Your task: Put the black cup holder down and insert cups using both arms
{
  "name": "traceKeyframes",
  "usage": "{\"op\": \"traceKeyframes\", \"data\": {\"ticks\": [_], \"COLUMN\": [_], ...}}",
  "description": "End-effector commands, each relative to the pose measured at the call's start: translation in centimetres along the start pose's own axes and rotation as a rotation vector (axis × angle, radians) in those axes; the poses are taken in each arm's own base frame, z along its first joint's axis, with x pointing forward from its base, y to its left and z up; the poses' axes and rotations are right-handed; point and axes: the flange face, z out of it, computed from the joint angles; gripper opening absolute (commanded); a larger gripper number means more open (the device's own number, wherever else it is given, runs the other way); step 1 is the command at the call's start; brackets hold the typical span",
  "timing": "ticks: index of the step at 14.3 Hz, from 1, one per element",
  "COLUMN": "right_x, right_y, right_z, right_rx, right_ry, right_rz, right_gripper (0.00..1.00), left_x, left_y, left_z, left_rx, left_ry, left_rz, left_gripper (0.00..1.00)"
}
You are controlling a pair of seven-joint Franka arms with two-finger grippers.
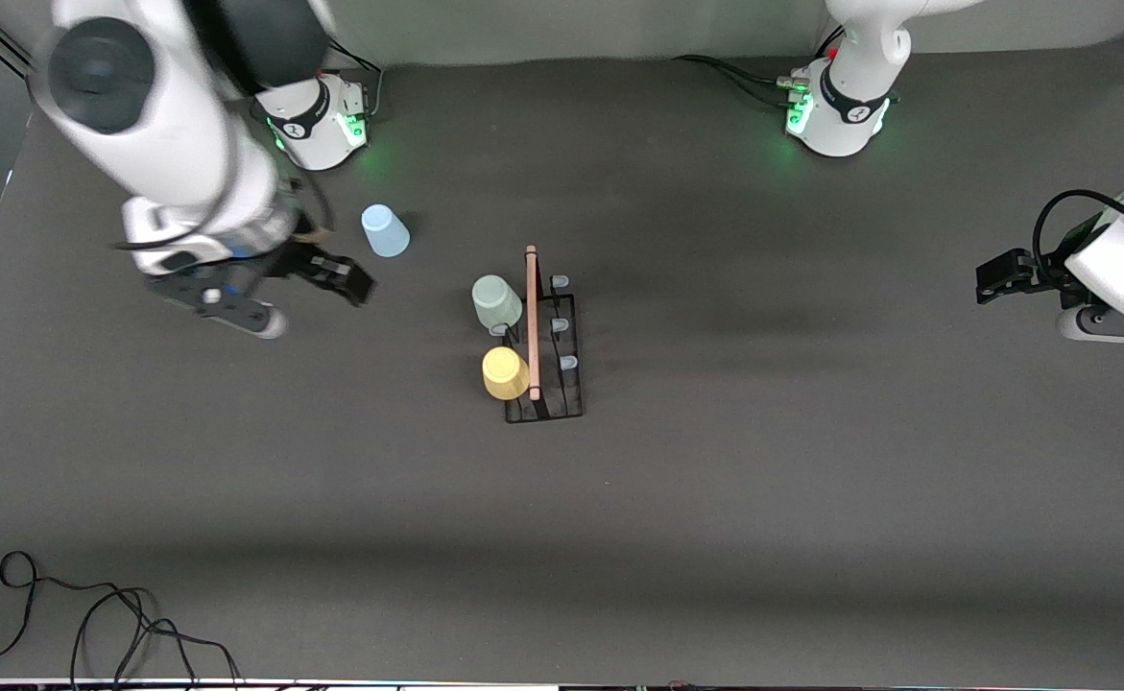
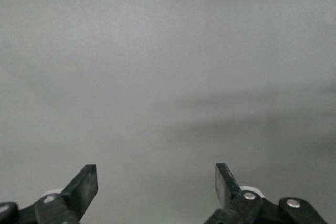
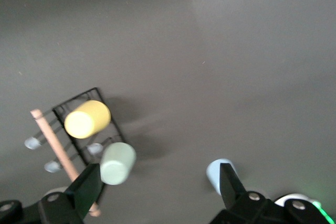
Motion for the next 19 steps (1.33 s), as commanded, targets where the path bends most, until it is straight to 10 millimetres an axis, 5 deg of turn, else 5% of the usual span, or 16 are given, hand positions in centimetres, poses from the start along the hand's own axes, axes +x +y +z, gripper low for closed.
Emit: {"op": "traceKeyframes", "data": {"ticks": [1,4,11,14,19], "right_x": [-0.2,0.2,5.2,6.3,6.6], "right_y": [4.9,8.7,19.5,22.2,22.9], "right_z": [-0.5,-1.0,-1.1,-0.9,-1.0], "right_rx": [-0.005,-0.016,0.013,0.024,0.051], "right_ry": [0.005,0.015,0.008,0.011,0.011], "right_rz": [-0.126,-0.230,-0.360,-0.345,-0.326], "right_gripper": [1.00,1.00,1.00,1.00,1.00], "left_x": [-0.1,0.0,-0.1,-0.1,-0.1], "left_y": [0.0,0.0,0.0,-0.1,0.0], "left_z": [-0.5,-0.4,-0.5,-0.4,-0.5], "left_rx": [0.003,0.003,0.003,0.003,0.003], "left_ry": [-0.003,-0.004,-0.003,-0.004,-0.003], "left_rz": [0.004,0.004,0.002,0.002,0.004], "left_gripper": [1.00,1.00,1.00,1.00,1.00]}}
